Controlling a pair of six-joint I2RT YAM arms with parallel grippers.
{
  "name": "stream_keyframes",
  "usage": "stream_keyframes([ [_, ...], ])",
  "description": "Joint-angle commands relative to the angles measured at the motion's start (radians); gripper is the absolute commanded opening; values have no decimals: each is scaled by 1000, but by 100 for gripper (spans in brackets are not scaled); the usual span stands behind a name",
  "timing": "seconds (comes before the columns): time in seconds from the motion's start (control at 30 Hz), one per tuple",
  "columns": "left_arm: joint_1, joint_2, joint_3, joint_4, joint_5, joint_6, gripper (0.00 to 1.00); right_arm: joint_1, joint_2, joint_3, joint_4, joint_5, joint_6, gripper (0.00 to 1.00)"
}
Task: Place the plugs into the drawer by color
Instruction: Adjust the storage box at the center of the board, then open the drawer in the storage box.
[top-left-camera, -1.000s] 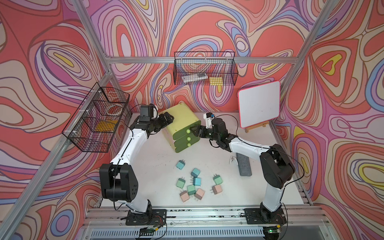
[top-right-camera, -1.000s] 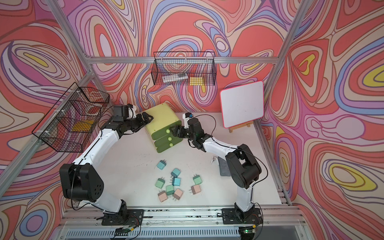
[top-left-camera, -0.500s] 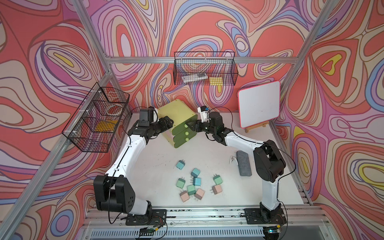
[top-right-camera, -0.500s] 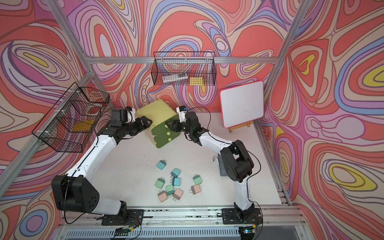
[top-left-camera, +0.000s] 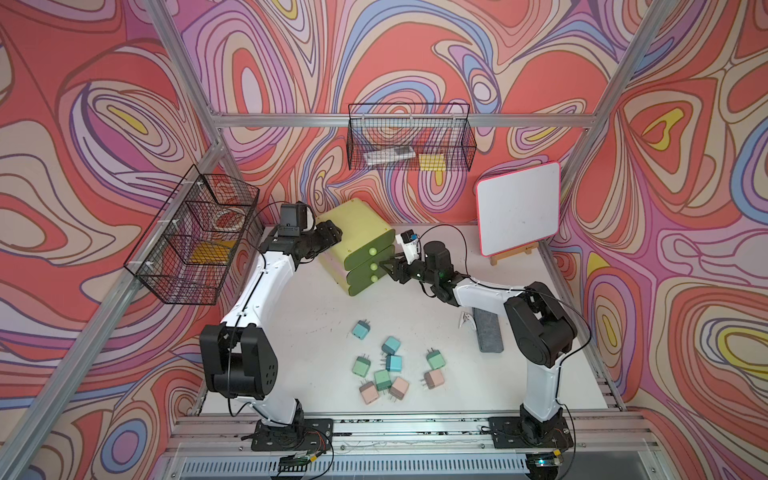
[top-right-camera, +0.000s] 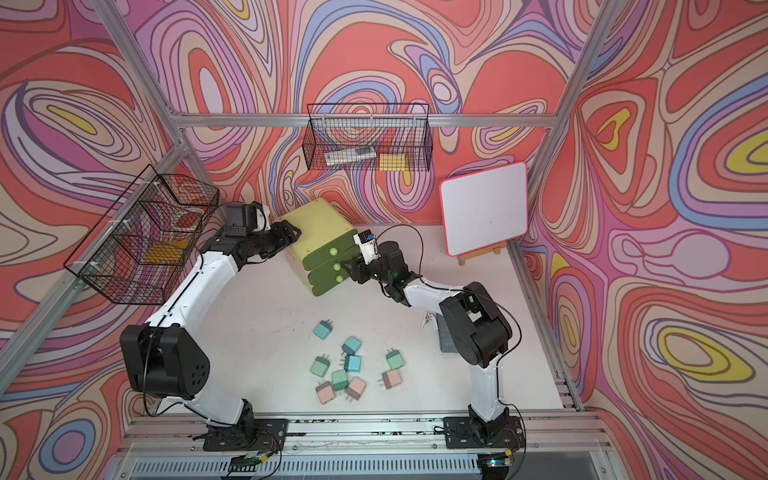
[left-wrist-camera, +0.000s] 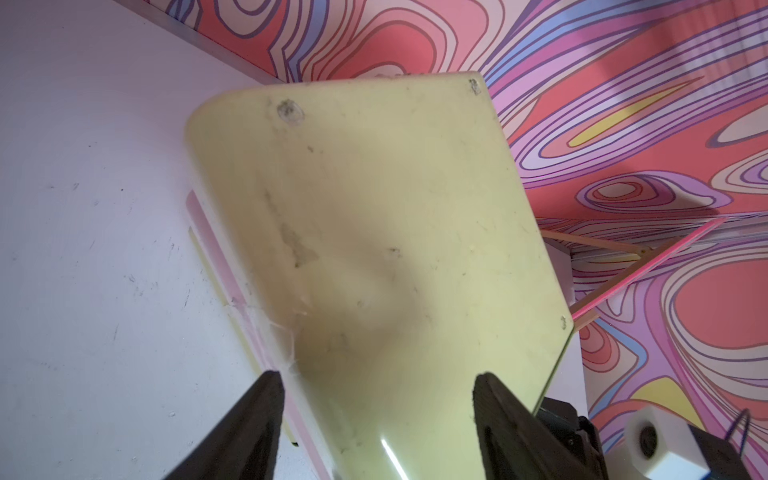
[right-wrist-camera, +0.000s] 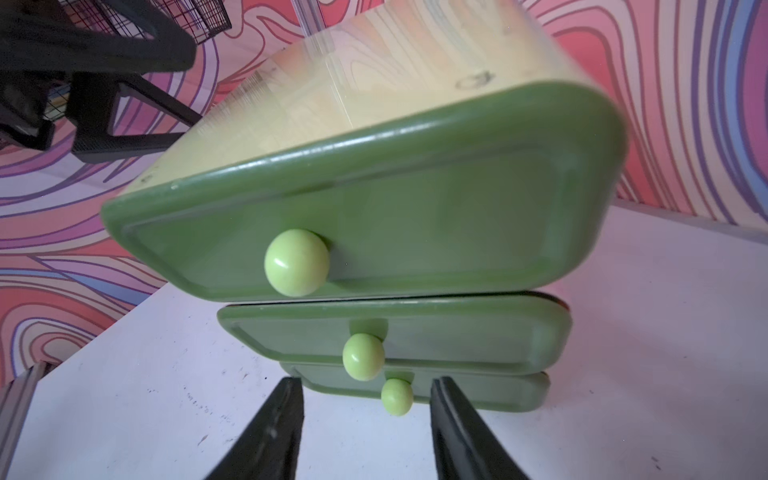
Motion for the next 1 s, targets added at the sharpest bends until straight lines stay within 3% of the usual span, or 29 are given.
stream_keyframes([
  [0.0,9,-7,9,-47,-36,33,72,28,-47,-13,75,66,-68,50],
  [0.53,9,-1,-7,-58,-33,57,71,111,42,112,31,211,-179,48],
  [0.97,9,8,-24,-50,-18,55,71,123,99,177,-32,267,-208,38],
])
